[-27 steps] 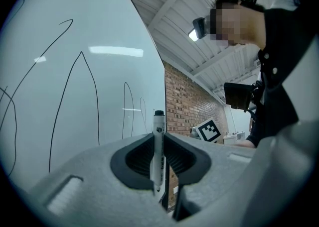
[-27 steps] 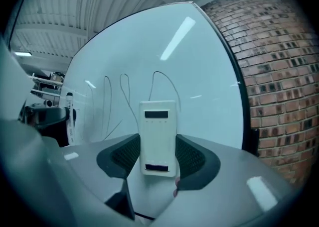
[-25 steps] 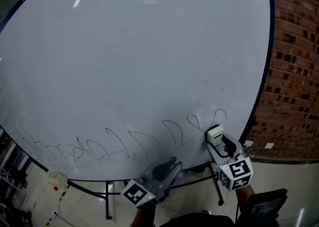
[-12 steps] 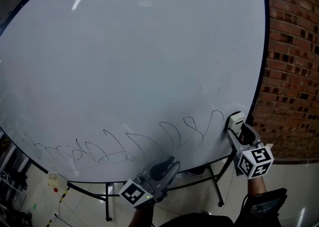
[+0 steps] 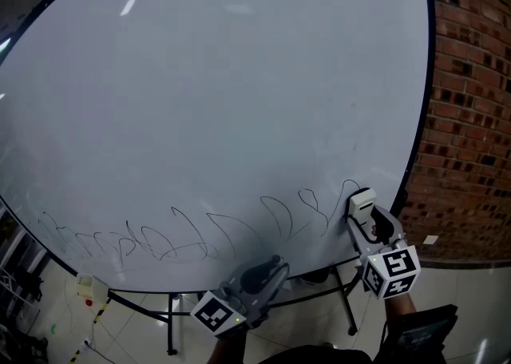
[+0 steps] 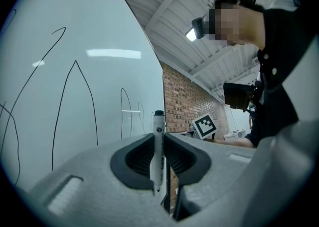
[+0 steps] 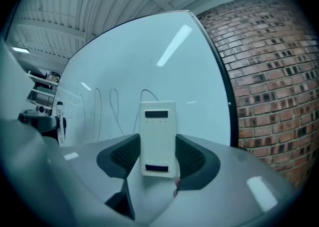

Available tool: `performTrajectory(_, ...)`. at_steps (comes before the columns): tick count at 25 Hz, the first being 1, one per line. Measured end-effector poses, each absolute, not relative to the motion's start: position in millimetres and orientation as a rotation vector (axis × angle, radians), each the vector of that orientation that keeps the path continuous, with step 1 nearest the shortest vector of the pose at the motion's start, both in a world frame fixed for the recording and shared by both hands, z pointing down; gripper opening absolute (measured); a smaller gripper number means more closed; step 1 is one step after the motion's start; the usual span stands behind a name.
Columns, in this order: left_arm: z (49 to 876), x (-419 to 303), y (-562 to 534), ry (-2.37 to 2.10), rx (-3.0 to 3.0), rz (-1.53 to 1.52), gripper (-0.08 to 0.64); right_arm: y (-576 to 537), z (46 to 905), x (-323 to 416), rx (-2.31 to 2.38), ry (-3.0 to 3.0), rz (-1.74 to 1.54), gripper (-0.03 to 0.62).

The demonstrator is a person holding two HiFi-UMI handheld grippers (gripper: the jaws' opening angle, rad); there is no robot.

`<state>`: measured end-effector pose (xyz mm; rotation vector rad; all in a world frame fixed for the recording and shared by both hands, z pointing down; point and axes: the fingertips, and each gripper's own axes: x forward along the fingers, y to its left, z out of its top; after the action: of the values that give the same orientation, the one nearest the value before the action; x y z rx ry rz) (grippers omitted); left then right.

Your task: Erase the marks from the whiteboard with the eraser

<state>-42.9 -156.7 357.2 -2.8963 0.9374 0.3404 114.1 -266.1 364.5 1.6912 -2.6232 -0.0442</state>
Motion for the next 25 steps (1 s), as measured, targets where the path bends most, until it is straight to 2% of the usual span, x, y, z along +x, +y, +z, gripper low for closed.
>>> performTrajectory(6, 356.3, -42.8, -154.0, 0.928, -2.896, 0.362, 0.062, -253.4, 380.1, 67.2, 1.51, -2.673, -0.06, 0.227)
performTrajectory(15, 355.5, -43.9, -153.4, 0.932, -2.894, 0.359, 0.061, -278.6, 346.0, 167.0, 1.787, -2.624, -0.006, 0.227)
performTrajectory(25, 357.5, -43.4, -152.2, 0.941, -2.895, 0.344, 0.062, -276.9, 342.1, 161.9, 1.857, -2.581, -0.028, 0.227)
